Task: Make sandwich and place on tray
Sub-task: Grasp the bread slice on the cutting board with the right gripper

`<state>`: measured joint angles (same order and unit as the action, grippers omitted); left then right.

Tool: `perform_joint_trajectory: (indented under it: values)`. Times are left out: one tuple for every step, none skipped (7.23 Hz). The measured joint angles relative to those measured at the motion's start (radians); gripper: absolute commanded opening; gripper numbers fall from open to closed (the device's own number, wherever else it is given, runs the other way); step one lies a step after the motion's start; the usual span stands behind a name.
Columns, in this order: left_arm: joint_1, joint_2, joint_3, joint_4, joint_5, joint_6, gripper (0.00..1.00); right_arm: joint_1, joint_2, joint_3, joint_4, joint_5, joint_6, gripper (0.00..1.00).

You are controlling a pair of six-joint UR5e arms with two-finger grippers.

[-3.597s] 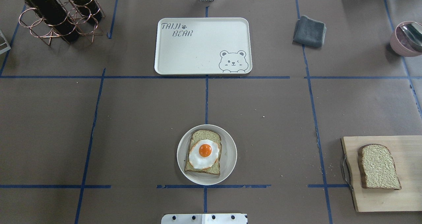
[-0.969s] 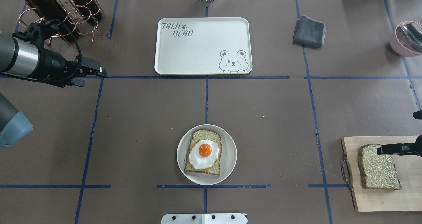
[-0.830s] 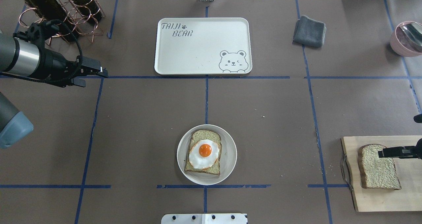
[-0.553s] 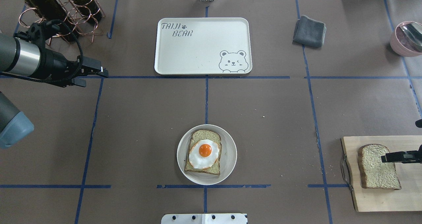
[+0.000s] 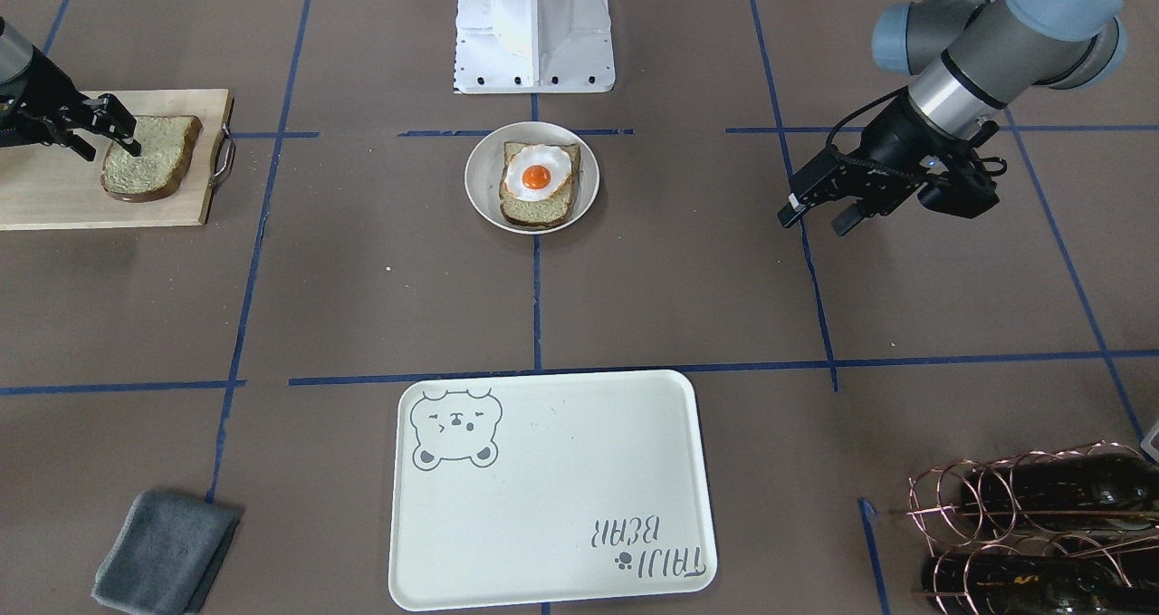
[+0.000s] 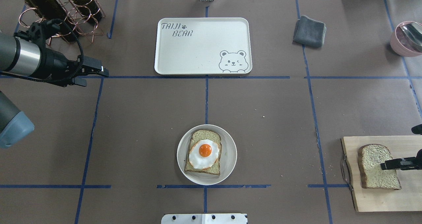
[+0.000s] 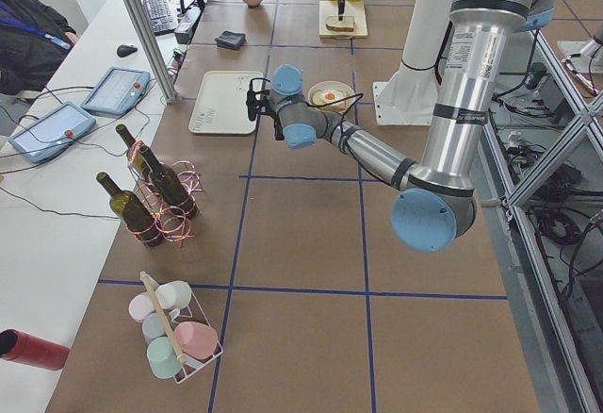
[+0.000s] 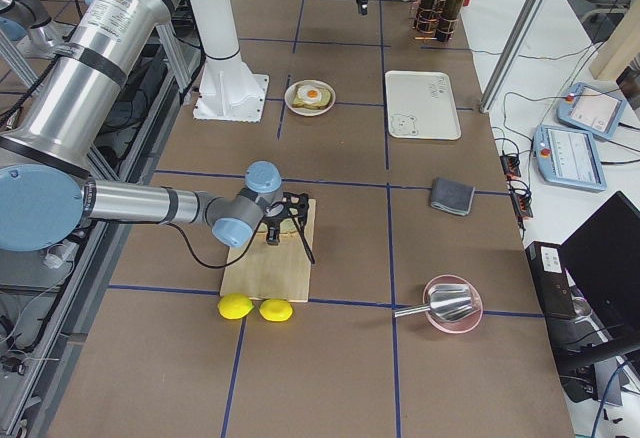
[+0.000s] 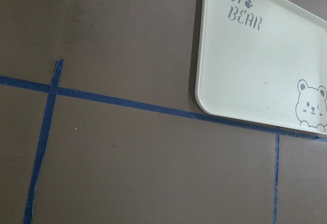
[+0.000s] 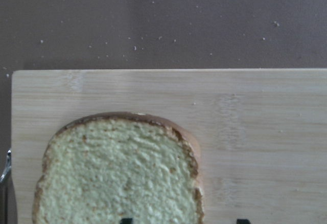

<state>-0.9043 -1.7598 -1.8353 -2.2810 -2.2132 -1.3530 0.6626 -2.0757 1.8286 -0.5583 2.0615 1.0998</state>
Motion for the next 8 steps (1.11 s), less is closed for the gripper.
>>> perform_joint_trajectory:
  values:
    - [0.000,0.000,0.000,0.000,0.000,0.000,1.00,-0.004,-0.003,0.000,0.000,0.000,0.000,0.34]
    - [0.000,0.000,0.001,0.000,0.000,0.000,1.00,-0.005,-0.009,0.000,0.000,-0.002,0.000,0.18]
    - [0.000,-0.001,0.003,0.000,0.000,0.000,1.00,-0.006,-0.014,0.000,0.001,-0.005,0.000,0.03]
    - [0.000,-0.003,0.005,0.000,0.000,0.001,1.00,-0.006,-0.018,0.000,0.001,-0.009,0.000,0.00]
    - [0.000,-0.005,0.007,0.001,0.000,0.001,1.00,-0.005,-0.018,0.000,0.002,-0.010,0.000,0.00]
    - [0.000,-0.005,0.008,0.001,0.001,0.001,1.00,-0.005,-0.017,0.000,0.002,-0.011,0.000,0.00]
    - [0.000,-0.006,0.010,0.001,0.001,0.001,1.00,-0.005,-0.014,0.003,0.003,-0.010,0.000,0.00]
    - [0.001,-0.006,0.011,0.002,0.001,0.002,1.00,-0.004,-0.010,0.013,0.003,-0.009,0.001,0.00]
